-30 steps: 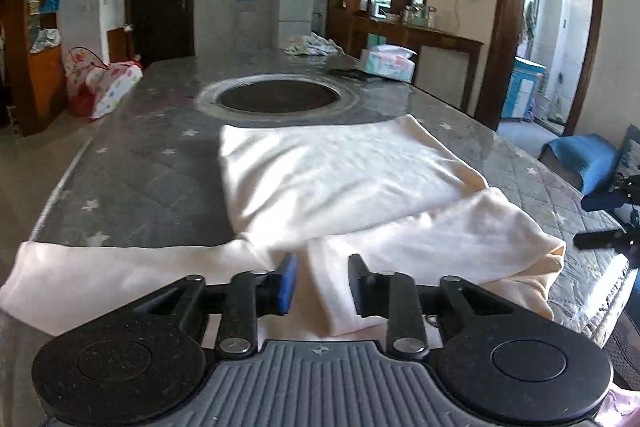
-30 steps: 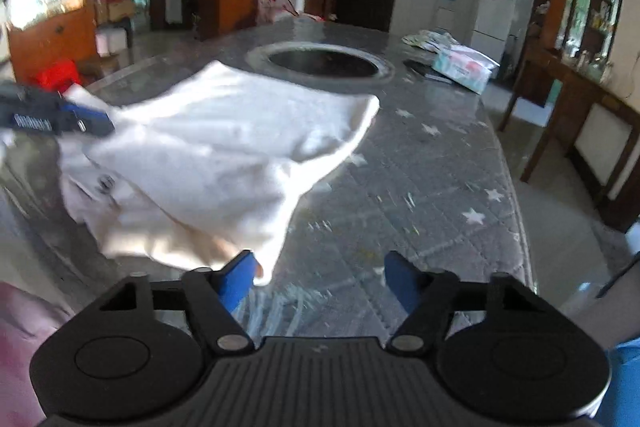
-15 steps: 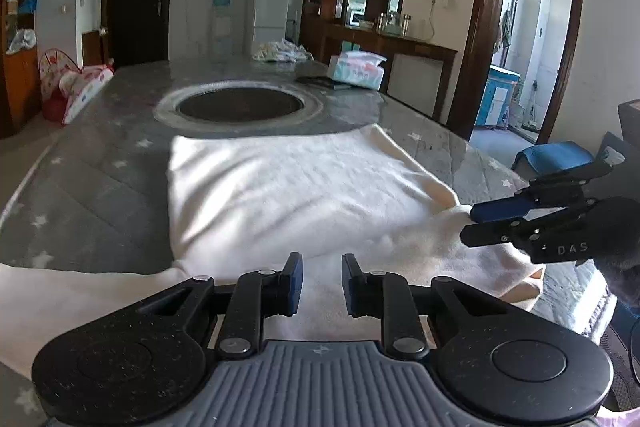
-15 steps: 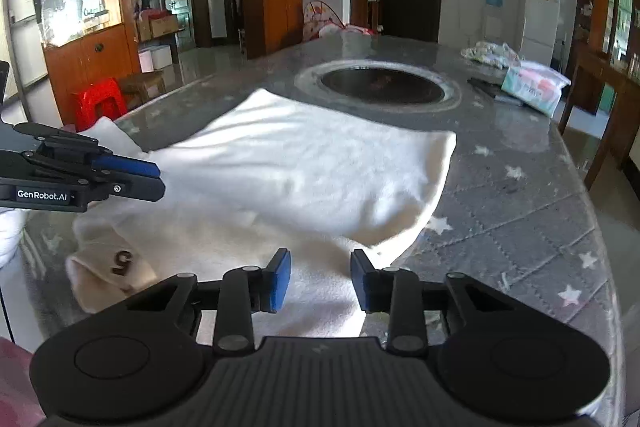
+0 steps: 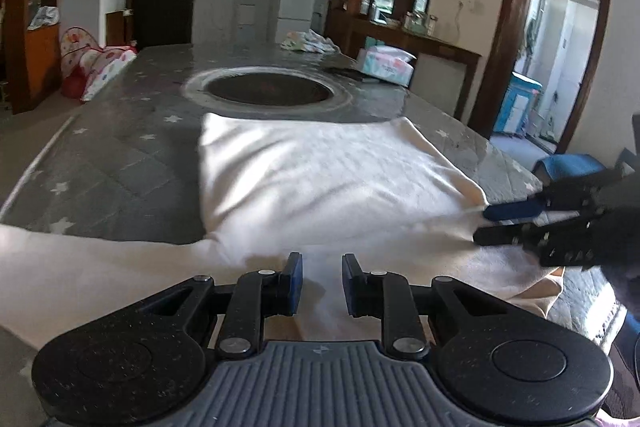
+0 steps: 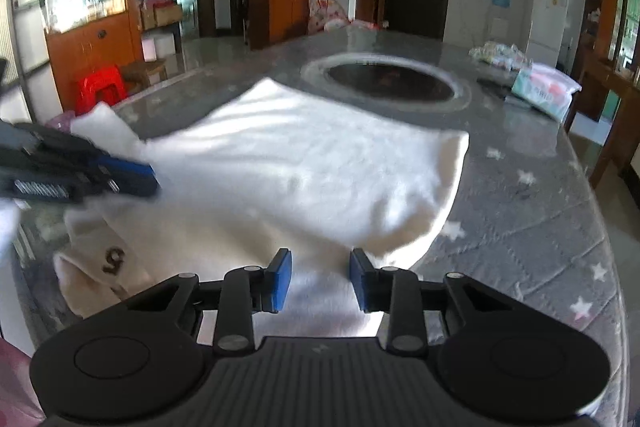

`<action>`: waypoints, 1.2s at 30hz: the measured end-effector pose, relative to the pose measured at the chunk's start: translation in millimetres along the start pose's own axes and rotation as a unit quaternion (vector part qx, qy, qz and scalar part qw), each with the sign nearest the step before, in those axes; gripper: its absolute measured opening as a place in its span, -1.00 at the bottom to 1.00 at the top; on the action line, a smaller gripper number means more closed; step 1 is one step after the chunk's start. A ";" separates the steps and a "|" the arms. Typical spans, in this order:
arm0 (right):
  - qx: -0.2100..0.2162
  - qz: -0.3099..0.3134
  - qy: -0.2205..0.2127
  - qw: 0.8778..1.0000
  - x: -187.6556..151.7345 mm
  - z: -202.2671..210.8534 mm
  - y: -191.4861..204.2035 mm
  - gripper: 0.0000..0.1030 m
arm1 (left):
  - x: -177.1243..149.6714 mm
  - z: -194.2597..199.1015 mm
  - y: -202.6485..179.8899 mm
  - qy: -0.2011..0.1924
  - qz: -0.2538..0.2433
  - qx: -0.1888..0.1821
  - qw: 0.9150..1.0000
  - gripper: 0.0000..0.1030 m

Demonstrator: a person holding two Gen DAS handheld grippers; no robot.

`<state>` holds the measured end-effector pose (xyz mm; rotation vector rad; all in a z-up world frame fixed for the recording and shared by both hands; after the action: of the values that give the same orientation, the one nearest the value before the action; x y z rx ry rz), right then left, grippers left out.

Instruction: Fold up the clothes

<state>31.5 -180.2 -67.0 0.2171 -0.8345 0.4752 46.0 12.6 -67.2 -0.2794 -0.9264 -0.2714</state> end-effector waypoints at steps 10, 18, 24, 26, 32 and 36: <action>0.061 0.049 -0.013 0.997 23.9 -0.1 54.7 -0.22 | -9.3 41.7 86.1 -0.022 0.093 0.115 0.989 -0.41; 0.112 0.097 0.005 0.989 31.5 -29.1 109.6 -0.22 | -9.5 60.5 117.4 -0.029 0.111 0.149 0.982 -0.41; 0.116 0.097 0.000 0.989 29.9 -22.3 114.3 -0.12 | 24.0 35.0 85.2 -0.042 0.092 0.075 0.992 -0.56; 0.109 0.093 -0.004 0.990 30.6 -17.8 108.7 -0.08 | 36.1 19.8 73.8 -0.042 0.080 0.056 0.994 -0.56; 0.089 0.065 0.009 0.994 23.4 -21.4 85.0 -0.04 | 58.2 -28.9 47.7 -0.020 0.054 0.015 0.998 -0.66; 0.093 0.056 0.012 0.994 18.8 -23.8 80.6 0.00 | 62.8 -57.2 48.3 0.002 0.056 0.007 0.998 -0.67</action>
<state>18.8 -95.0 -68.4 0.3369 -0.7828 0.6610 141.2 30.7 -54.5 -0.3166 -0.9048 -0.1625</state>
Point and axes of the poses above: each gripper's, at about its wrist camera, not at the fingertips, and z roughly against the way its jaws point, y to its left, x to its top, the point moved 9 cm from there along -z, roughly the way its jaws point, and after that the axes turned 2 degrees about -z, right-handed, at the moved point
